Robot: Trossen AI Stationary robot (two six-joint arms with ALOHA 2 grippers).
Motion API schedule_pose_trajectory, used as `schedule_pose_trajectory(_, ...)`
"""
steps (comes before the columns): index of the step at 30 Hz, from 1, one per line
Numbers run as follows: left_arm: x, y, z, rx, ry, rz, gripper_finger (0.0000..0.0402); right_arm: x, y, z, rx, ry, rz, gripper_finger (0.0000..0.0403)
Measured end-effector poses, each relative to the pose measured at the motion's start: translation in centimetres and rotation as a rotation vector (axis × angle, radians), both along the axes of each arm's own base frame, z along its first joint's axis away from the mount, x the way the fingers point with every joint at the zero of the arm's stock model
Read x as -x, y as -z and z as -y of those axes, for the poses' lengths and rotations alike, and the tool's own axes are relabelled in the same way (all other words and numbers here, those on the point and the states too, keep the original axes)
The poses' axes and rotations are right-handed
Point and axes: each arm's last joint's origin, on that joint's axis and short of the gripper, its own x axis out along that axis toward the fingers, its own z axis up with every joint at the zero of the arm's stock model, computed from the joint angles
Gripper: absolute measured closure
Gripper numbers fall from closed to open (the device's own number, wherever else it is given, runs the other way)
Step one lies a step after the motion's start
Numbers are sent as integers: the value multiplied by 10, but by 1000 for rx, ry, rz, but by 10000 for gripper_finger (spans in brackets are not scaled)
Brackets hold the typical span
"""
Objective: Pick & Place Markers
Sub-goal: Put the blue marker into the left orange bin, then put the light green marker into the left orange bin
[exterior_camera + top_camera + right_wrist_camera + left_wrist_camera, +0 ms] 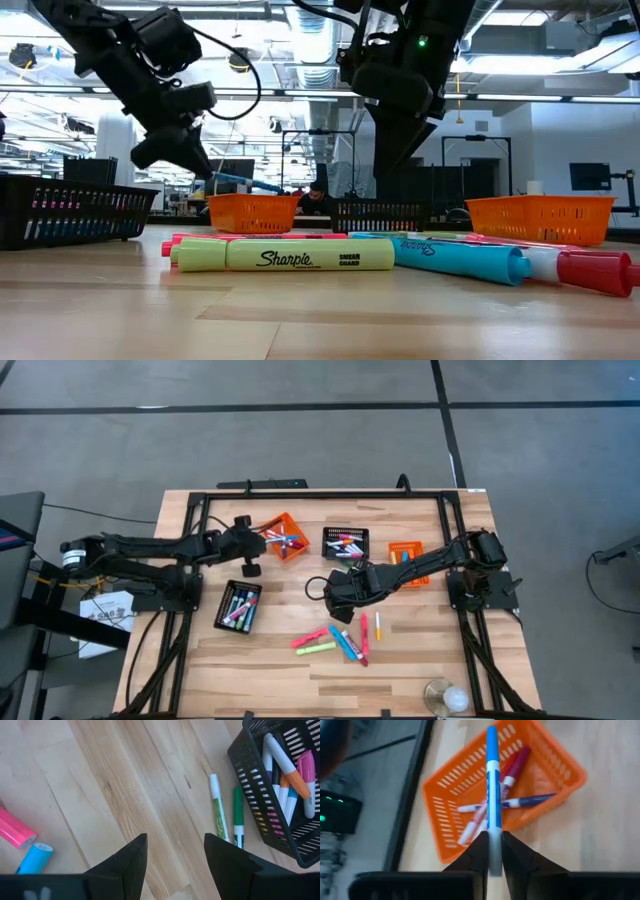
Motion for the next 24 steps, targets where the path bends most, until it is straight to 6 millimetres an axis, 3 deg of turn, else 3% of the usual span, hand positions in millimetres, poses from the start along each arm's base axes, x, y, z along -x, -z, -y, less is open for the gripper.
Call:
schedule_pose_trajectory(7,0,1,-4,-129,140,-128,353,-1,0,3,0,8,3,219)
schedule_pose_trajectory(13,-13,1,-8,-215,208,-92,331,-3,0,8,-2,22,14,217)
schedule_pose_trajectory(19,-25,9,-20,-276,176,-79,303,-6,0,10,-6,28,39,218)
schedule_pose_trajectory(24,-29,15,-24,-216,62,-7,279,-3,8,13,-3,38,18,219)
